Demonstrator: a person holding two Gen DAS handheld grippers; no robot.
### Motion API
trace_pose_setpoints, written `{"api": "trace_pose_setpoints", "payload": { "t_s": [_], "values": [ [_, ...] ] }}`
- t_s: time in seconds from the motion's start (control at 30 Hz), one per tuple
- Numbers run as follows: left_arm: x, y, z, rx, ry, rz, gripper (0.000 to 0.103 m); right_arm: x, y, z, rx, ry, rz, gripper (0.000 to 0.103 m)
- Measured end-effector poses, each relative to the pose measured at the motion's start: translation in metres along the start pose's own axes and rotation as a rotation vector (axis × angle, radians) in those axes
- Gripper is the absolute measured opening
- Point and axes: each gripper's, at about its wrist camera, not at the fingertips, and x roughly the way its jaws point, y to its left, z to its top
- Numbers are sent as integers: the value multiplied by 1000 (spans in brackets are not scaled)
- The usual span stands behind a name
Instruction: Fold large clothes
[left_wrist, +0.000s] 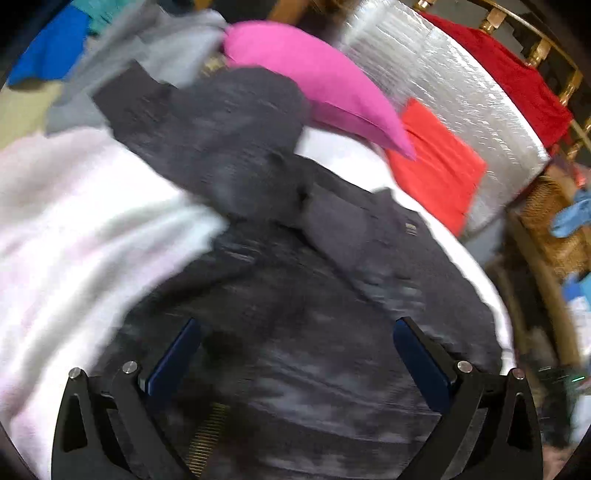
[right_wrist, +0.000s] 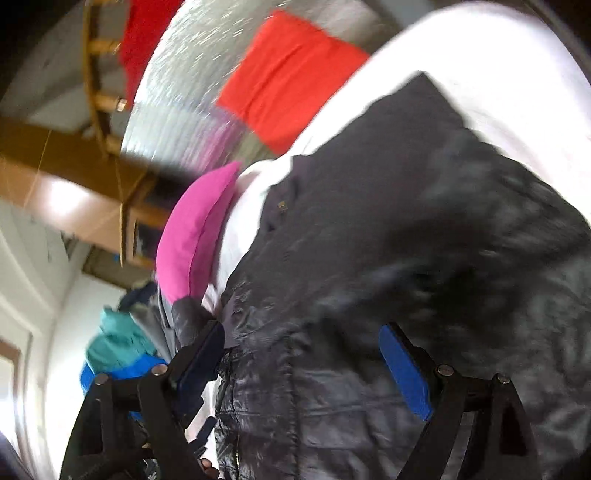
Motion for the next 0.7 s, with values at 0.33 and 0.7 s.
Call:
{"api": "trace_pose_setpoints", "payload": {
  "t_s": [0.33, 0.7],
  "values": [
    [96, -37, 75, -73, 189, 34, 102, -21, -27, 7, 56, -31, 101, 88],
    [76, -33, 69, 23, 74, 90, 11, -80, -47, 43, 11, -147, 5, 88]
  ]
}}
